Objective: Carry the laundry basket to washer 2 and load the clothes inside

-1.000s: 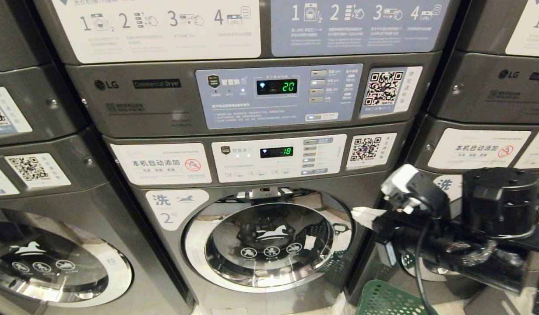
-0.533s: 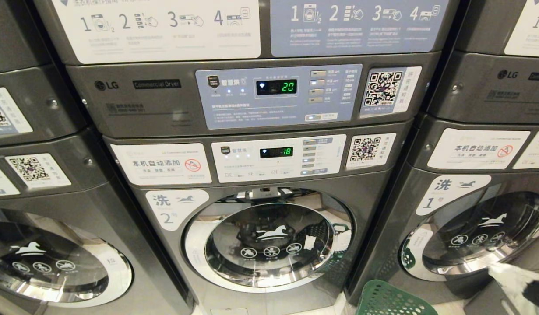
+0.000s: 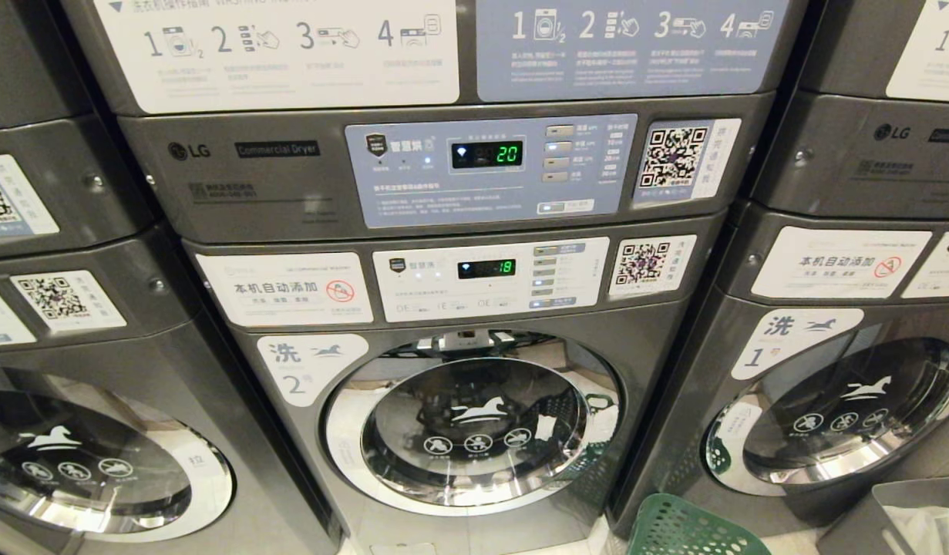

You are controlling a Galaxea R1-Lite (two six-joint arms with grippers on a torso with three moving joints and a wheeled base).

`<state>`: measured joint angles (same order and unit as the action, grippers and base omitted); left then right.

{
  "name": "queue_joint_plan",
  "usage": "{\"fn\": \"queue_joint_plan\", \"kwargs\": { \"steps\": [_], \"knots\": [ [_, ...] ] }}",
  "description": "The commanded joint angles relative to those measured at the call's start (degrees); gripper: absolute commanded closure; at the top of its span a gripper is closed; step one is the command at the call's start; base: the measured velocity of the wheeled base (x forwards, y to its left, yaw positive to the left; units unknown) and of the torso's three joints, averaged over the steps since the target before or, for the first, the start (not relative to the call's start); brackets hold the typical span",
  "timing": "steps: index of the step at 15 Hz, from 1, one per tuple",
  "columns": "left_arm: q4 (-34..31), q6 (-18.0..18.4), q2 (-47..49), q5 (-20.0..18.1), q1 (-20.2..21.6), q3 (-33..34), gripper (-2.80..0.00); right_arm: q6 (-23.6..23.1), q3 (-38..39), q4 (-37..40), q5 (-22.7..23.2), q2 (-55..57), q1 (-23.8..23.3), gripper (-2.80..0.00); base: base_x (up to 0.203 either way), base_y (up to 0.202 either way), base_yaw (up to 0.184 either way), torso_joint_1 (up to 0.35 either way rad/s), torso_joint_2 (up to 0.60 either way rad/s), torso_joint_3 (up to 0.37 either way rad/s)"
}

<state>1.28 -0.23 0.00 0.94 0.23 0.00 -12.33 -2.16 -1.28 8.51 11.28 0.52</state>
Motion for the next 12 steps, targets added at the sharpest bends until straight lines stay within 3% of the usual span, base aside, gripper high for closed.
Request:
{"fn": "queue_joint_plan", "kwargs": {
  "steps": [1, 3, 12],
  "knots": [
    [0.0, 0.0, 0.0, 0.0, 0.0, 0.5, 0.00, -0.4, -0.2, 3.4, -2.3, -9.9, -0.3, 0.00, 0.000, 0.000, 0.000, 0.000, 0.00, 0.000],
    [0.0, 0.0, 0.0, 0.0, -0.1, 0.5, 0.00, 0.9, 1.1, 3.0, -5.1, -11.4, -0.5, 0.00, 0.000, 0.000, 0.000, 0.000, 0.00, 0.000],
    [0.0, 0.0, 0.0, 0.0, 0.0, 0.5, 0.00, 2.7, 2.2, 1.4, -5.6, -11.3, -0.5, 0.00, 0.000, 0.000, 0.000, 0.000, 0.00, 0.000]
  ]
}}
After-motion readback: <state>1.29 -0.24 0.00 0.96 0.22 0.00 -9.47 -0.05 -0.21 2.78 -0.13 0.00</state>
